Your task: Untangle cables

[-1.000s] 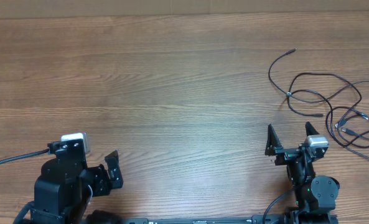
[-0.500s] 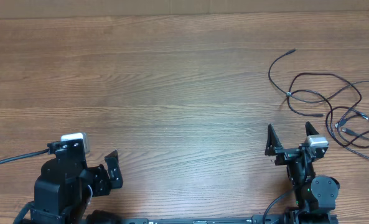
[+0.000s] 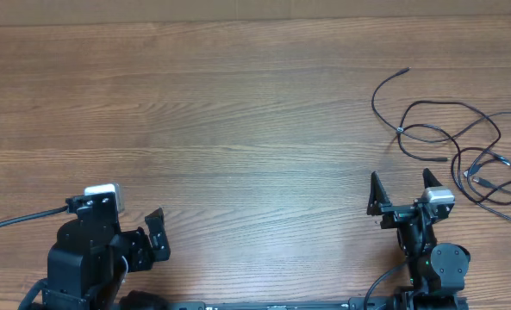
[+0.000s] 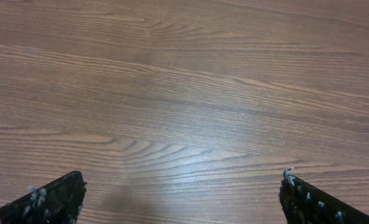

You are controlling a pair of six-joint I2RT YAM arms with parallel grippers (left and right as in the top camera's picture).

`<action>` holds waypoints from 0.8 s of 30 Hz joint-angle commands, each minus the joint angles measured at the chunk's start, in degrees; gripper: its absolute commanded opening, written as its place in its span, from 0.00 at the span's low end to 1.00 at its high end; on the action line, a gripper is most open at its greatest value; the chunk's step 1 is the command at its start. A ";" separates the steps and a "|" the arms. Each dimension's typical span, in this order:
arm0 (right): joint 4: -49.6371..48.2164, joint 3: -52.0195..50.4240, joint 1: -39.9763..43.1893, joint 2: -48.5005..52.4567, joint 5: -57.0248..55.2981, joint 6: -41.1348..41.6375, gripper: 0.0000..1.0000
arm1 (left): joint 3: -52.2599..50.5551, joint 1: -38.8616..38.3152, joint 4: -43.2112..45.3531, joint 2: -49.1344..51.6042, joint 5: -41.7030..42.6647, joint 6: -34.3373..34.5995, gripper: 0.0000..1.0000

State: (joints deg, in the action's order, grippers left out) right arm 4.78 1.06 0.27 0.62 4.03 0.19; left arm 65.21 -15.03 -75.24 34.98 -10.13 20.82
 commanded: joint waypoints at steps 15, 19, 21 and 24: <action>-0.20 -0.61 -0.33 -0.46 -0.35 -0.22 1.00 | -19.06 13.90 25.18 -11.17 7.28 -10.54 1.00; -0.20 -0.61 -0.33 -0.46 -0.35 -0.22 1.00 | -29.51 15.08 35.60 -18.01 9.68 -10.56 1.00; -0.17 -0.61 -0.33 -0.46 -0.35 -0.22 1.00 | -34.80 15.56 41.20 -21.53 10.86 -10.56 1.00; -0.17 -0.61 -0.33 -0.46 -0.35 -0.22 1.00 | -41.35 15.76 48.70 -25.94 11.76 -10.54 1.00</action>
State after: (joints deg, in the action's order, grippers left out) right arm 4.75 1.06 0.27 0.62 4.05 0.16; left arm 27.83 0.19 -29.04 12.21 -0.99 11.55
